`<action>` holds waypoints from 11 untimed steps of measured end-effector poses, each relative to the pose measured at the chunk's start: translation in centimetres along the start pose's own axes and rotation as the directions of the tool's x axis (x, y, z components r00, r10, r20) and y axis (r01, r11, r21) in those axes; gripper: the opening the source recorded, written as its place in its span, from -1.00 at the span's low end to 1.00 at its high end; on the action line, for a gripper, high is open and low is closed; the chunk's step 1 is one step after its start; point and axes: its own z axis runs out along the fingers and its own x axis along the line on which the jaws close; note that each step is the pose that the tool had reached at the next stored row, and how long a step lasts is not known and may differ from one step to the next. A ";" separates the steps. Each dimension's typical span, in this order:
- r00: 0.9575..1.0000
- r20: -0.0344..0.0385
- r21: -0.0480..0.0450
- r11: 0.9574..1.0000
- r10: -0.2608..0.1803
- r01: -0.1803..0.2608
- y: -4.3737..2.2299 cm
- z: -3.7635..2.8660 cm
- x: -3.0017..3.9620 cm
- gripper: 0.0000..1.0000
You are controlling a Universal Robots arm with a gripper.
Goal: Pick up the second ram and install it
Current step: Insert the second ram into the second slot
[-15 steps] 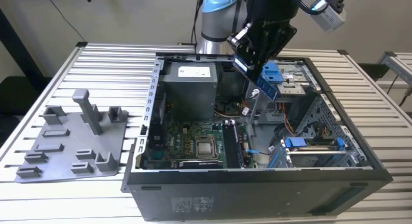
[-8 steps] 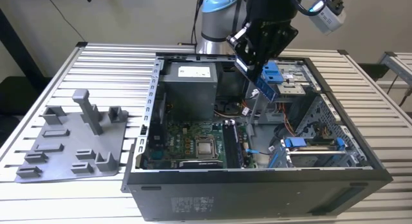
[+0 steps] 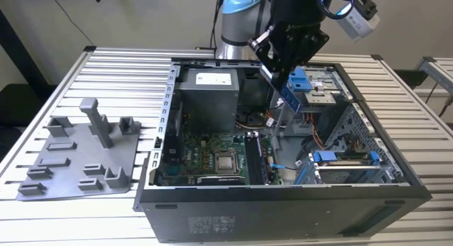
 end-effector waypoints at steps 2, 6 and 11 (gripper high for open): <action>1.000 0.000 0.001 1.000 0.020 -0.020 -0.01 0.05 0.00 -0.72; 0.998 0.001 0.002 0.998 0.059 -0.059 -0.02 0.13 0.01 -0.72; 0.994 0.002 0.003 0.994 0.105 -0.105 -0.03 0.22 0.02 -0.72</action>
